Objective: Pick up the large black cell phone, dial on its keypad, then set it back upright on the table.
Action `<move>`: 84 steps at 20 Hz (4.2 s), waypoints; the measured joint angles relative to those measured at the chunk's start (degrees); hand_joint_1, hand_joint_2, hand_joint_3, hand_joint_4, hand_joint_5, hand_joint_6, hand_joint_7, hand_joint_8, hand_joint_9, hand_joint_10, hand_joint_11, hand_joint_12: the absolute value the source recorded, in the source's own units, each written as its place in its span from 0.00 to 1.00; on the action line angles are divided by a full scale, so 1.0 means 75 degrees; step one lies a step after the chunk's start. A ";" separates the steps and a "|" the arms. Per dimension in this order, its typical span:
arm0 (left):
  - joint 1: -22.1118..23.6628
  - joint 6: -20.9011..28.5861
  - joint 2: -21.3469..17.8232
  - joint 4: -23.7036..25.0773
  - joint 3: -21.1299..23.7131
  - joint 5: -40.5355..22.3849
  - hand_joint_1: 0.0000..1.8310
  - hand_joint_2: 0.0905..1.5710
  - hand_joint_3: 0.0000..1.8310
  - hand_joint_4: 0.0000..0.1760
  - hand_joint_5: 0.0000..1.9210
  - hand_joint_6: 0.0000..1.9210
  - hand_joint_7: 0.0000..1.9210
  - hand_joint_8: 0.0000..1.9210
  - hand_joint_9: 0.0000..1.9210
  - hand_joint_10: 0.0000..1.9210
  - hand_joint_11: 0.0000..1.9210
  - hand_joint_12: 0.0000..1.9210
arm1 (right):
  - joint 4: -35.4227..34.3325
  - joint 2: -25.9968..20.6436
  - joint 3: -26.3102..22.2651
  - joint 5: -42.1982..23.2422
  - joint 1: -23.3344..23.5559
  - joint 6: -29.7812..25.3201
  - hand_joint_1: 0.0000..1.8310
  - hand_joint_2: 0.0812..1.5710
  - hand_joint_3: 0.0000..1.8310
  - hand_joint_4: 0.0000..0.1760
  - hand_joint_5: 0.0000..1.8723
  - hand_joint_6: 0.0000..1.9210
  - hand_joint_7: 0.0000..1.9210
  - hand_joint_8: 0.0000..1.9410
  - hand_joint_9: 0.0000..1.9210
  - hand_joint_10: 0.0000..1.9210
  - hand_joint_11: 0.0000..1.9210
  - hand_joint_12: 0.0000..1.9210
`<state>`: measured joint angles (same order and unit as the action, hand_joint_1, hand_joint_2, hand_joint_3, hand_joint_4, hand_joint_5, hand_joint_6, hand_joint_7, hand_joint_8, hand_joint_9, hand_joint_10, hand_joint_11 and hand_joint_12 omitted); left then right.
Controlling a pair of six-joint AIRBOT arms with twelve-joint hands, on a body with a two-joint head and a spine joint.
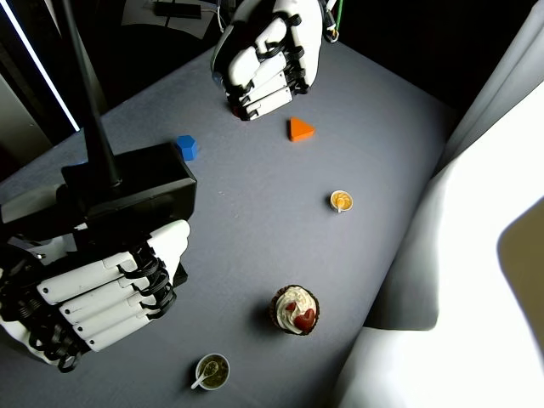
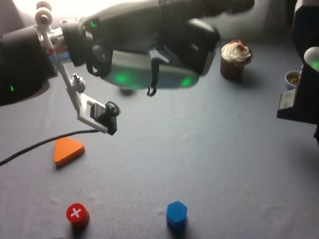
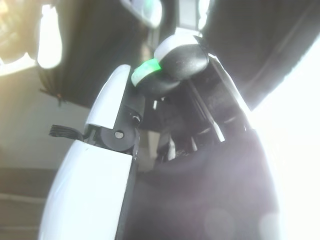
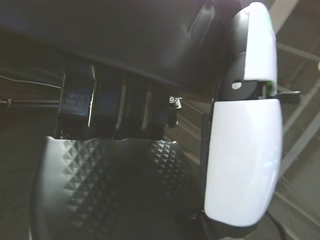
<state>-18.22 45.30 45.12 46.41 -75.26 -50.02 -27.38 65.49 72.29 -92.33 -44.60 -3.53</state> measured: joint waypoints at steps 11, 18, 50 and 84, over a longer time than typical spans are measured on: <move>-0.1399 -0.0268 -0.0119 -0.2903 0.0291 -0.1163 0.00 0.77 0.00 0.00 0.16 0.00 0.14 0.00 0.12 0.01 0.00 0.33 | -0.0020 0.0941 0.0892 -0.0143 0.0166 -0.0140 0.76 0.66 0.00 0.00 0.57 0.35 0.54 0.43 0.54 0.59 0.54 0.54; -0.1309 0.0414 -0.0184 -0.2821 0.0163 -0.0592 0.00 0.76 0.00 0.13 0.11 0.00 0.10 0.00 0.06 0.00 0.00 0.20 | -0.0073 0.1323 0.1169 -0.0140 0.0093 -0.0233 0.77 0.67 0.00 0.00 0.57 0.35 0.51 0.48 0.51 0.61 0.51 0.61; -0.1641 0.0160 -0.0041 -0.3742 0.0038 -0.0303 0.00 0.78 0.00 0.05 0.11 0.00 0.12 0.00 0.09 0.00 0.00 0.27 | -0.0691 0.1897 0.1941 -0.0329 -0.0443 -0.0542 0.82 0.65 0.00 0.00 0.60 0.28 0.55 0.40 0.51 0.54 0.51 0.73; -0.1897 0.0082 -0.0041 -0.3923 -0.0440 -0.0466 0.00 0.78 0.00 0.17 0.11 0.00 0.12 0.00 0.09 0.00 0.00 0.30 | -0.0688 0.1865 0.1894 -0.0356 -0.0560 -0.0533 0.59 0.77 0.00 0.00 0.36 0.16 0.39 0.04 0.37 0.20 0.22 0.66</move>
<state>-32.45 45.91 44.82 16.99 -78.56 -53.52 -32.53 79.48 86.50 -95.00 -48.80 -7.53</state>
